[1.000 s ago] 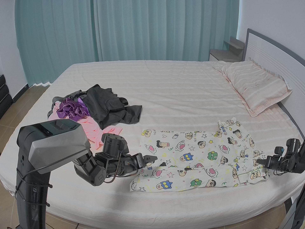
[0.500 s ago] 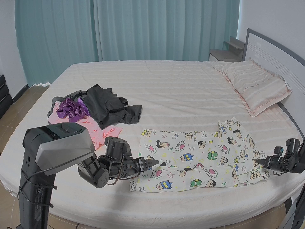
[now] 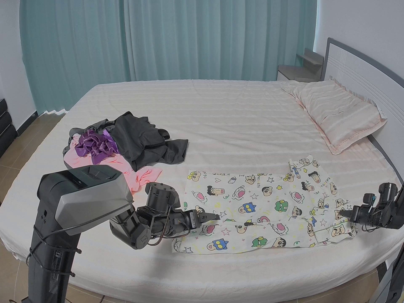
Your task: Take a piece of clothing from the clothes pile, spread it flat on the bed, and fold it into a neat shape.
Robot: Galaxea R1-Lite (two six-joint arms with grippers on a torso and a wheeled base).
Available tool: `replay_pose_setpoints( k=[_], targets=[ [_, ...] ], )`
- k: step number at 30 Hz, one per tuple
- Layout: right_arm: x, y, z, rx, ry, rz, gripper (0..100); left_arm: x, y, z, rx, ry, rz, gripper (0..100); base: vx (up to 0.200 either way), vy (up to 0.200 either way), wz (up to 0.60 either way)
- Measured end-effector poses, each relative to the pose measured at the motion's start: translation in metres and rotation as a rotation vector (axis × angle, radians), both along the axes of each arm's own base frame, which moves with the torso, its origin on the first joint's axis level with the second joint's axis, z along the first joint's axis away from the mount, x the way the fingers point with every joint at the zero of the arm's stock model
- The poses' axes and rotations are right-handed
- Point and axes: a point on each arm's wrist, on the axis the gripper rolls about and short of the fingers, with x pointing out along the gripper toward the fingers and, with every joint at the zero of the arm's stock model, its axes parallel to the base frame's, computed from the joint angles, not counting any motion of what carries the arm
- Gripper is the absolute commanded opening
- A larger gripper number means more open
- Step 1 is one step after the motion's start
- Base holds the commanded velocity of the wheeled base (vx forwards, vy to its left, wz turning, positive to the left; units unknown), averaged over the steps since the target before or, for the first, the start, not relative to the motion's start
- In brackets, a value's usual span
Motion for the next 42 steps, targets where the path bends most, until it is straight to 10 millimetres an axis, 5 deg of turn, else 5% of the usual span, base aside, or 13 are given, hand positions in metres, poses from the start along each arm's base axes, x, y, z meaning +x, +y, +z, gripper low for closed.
replay_pose_setpoints(
  k=[1,18,42],
  targets=[
    [0.0,0.0,0.0,0.0,0.0,0.0,0,0.0,0.0,-0.001,0.007,-0.005,-0.004,0,0.0,0.0,0.0],
    [0.0,0.0,0.001,-0.001,-0.002,0.0,0,-0.001,0.003,-0.006,0.126,-0.072,0.023,0,0.0,0.0,0.0],
    [0.001,-0.002,0.008,-0.006,-0.05,-0.022,0,-0.008,0.016,0.011,0.15,-0.02,0.095,0,0.0,0.0,0.0]
  ],
)
